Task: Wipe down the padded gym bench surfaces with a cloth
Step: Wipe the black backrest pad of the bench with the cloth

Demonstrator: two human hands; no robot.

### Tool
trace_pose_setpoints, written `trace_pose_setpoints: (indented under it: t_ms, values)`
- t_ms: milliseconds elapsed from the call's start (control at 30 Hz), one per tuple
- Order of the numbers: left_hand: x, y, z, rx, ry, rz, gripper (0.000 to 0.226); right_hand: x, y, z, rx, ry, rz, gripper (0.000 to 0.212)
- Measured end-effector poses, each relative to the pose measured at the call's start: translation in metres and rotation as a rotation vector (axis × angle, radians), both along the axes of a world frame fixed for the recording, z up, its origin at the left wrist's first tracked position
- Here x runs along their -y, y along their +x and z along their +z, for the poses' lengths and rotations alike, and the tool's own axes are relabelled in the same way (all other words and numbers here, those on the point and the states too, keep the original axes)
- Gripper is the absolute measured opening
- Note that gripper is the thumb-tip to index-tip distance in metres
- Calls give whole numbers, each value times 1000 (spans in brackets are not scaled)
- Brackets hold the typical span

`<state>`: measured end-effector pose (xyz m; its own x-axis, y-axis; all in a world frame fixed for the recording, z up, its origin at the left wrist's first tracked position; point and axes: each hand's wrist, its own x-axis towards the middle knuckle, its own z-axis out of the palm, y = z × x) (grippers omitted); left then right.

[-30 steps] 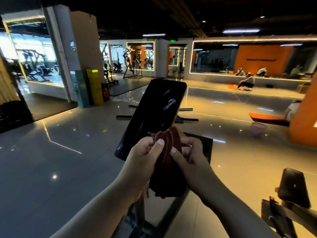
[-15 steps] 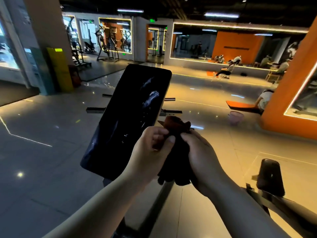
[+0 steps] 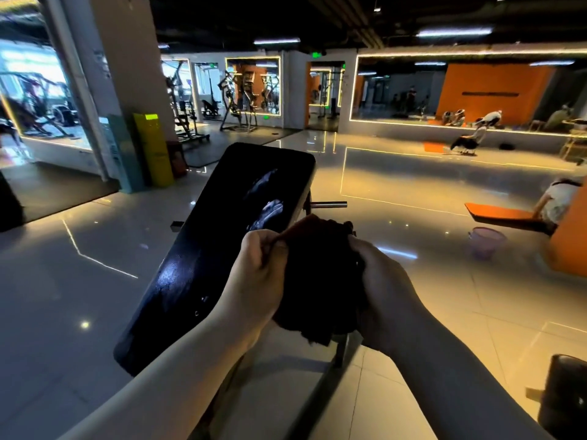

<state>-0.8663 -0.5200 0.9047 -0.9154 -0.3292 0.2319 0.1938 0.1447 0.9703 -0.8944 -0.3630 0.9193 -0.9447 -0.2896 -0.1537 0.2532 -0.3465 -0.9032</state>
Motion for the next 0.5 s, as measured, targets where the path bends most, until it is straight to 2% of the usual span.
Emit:
trace_pose_setpoints:
  t_ms: [167, 233, 300, 400, 500]
  values:
    - [10, -34, -2, 160, 374, -56, 33, 11, -46, -5, -142, 122, 103, 18]
    - [16, -43, -6, 164, 459, -120, 46, 22, -61, -9, -298, 262, 120, 20]
    - [22, -52, -12, 176, 433, -247, 57, 36, -73, -10, -417, 389, 99, 25]
    - [35, -69, -18, 177, 316, -241, 40, 58, -95, -10, -467, 430, 57, 16]
    - [64, -92, -19, 173, 435, -87, 23, 74, -126, -5, -411, 426, -1, 12]
